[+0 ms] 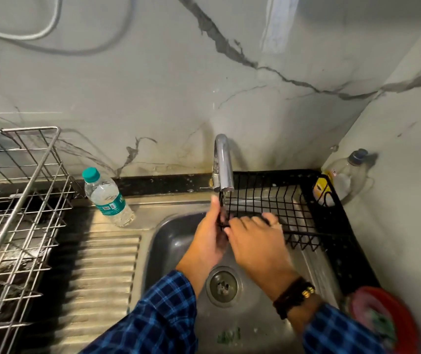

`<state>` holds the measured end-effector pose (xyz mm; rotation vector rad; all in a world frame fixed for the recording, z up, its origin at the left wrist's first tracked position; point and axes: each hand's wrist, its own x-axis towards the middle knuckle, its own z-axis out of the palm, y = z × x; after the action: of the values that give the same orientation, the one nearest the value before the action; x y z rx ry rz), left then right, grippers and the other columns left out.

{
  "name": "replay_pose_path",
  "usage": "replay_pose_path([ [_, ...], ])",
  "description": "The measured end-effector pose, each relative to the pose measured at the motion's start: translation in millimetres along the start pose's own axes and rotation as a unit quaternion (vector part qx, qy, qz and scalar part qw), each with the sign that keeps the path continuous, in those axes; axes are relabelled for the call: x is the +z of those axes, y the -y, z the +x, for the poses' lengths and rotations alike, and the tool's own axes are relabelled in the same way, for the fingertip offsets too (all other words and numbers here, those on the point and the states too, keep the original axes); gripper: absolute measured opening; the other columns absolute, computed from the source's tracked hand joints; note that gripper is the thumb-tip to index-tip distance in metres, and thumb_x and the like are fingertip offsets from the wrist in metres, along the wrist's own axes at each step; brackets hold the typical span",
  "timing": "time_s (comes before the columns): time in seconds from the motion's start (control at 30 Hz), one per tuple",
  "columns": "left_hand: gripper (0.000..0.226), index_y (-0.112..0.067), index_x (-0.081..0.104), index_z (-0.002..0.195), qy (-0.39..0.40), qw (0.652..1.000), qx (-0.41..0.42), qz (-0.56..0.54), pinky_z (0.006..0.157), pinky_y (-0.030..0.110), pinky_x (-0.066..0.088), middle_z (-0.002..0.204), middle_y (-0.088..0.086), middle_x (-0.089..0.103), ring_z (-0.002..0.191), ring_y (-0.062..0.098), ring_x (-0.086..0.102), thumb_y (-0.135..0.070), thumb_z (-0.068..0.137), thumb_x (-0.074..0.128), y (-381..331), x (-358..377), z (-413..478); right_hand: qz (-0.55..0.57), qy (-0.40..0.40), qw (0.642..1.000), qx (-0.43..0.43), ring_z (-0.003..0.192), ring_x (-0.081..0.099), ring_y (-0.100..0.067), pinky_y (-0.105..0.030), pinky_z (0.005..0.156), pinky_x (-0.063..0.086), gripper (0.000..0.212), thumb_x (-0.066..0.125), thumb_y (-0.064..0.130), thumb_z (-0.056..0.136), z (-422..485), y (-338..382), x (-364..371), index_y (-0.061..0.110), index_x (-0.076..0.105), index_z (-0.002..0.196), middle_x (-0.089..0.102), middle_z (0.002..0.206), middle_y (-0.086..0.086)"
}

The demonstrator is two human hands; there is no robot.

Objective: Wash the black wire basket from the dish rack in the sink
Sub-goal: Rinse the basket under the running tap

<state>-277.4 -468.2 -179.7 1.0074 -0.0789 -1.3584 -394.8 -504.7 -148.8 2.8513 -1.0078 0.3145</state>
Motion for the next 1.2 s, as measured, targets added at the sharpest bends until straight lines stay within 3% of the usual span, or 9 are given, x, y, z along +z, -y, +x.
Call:
replay_pose_path([
  [0.1,0.067,-0.005,0.068,0.078,-0.020,0.997,0.077,0.017,0.085,0.038,0.047,0.086,0.005,0.068,0.084,0.020,0.064,-0.072,0.082,0.058,-7,-2,7,0.029,0.003,0.999,-0.038,0.081,0.070,-0.020,-0.041,0.079,0.054,0.036,0.068,0.014,0.077,-2,5,13,0.024,0.065,0.112,0.070,0.093,0.003],
  [0.27,0.073,-0.037,0.060,0.137,-0.062,0.977,0.193,0.062,0.115,0.057,0.036,0.117,0.006,0.051,0.113,0.029,0.053,-0.075,0.075,0.065,-13,-17,7,0.108,0.045,0.985,-0.128,0.100,0.069,-0.016,-0.035,0.080,0.057,0.063,0.068,0.009,0.078,-1,-6,20,0.029,0.049,0.135,0.069,0.114,0.006],
  [0.4,0.061,-0.039,0.054,0.142,-0.077,0.970,0.225,0.049,0.113,0.059,0.039,0.133,0.011,0.066,0.128,0.031,0.059,-0.067,0.088,0.055,-13,-27,-1,0.195,0.131,0.965,-0.113,0.125,0.055,-0.004,-0.034,0.104,0.044,0.042,0.036,0.047,0.103,2,-30,24,0.040,0.047,0.142,0.060,0.136,0.016],
  [0.47,0.052,-0.038,0.055,0.142,-0.076,0.974,0.211,0.013,0.114,0.058,0.038,0.137,0.009,0.064,0.131,0.030,0.058,-0.060,0.095,0.049,-15,-34,-7,0.182,0.109,0.976,-0.040,0.120,0.057,-0.002,-0.031,0.105,0.042,0.045,0.030,0.052,0.103,-4,-47,27,0.037,0.060,0.132,0.065,0.129,0.017],
  [0.57,0.056,-0.042,0.049,0.146,-0.079,0.973,0.213,0.035,0.119,0.060,0.027,0.145,0.004,0.057,0.141,0.028,0.045,-0.064,0.094,0.049,-18,-45,-8,0.102,0.072,0.987,0.103,0.076,0.062,-0.008,-0.021,0.068,0.042,0.069,0.009,0.056,0.100,-6,-58,22,0.028,0.072,0.091,0.071,0.084,0.009],
  [0.63,0.059,-0.046,0.047,0.146,-0.074,0.970,0.218,0.071,0.120,0.064,0.021,0.134,0.000,0.058,0.141,0.026,0.035,-0.070,0.092,0.049,-20,-43,-10,0.076,0.127,0.975,0.168,0.059,0.055,-0.010,-0.023,0.051,0.033,0.078,-0.001,0.059,0.095,1,-46,15,0.022,0.065,0.075,0.061,0.065,0.005],
  [0.8,0.051,-0.036,0.051,0.146,-0.061,0.951,0.253,0.167,0.120,0.041,0.028,0.148,-0.015,0.054,0.140,0.004,0.045,-0.054,0.105,0.024,-19,-30,-14,0.280,0.340,0.879,0.183,0.060,0.053,-0.019,-0.030,0.059,0.039,0.073,0.010,0.067,0.099,13,11,8,0.017,0.055,0.070,0.053,0.064,-0.004],
  [1.07,0.055,-0.028,0.048,0.149,-0.028,0.963,0.242,0.115,0.117,0.057,0.034,0.145,0.012,0.058,0.136,0.030,0.052,-0.053,0.105,0.026,-25,-43,-17,0.353,0.260,0.897,0.050,0.133,0.048,-0.010,-0.039,0.110,0.042,0.048,0.021,0.057,0.103,-8,14,24,0.043,0.043,0.143,0.051,0.146,0.010],
  [1.2,0.057,-0.023,0.046,0.150,-0.004,0.980,0.195,-0.039,0.106,0.046,0.049,0.156,0.007,0.044,0.125,0.025,0.063,-0.053,0.106,0.026,-21,-48,-26,0.310,0.246,0.915,0.082,0.121,0.052,0.006,-0.007,0.090,0.038,0.045,0.023,0.053,0.106,-23,-34,28,0.042,0.051,0.140,0.056,0.132,0.026],
])
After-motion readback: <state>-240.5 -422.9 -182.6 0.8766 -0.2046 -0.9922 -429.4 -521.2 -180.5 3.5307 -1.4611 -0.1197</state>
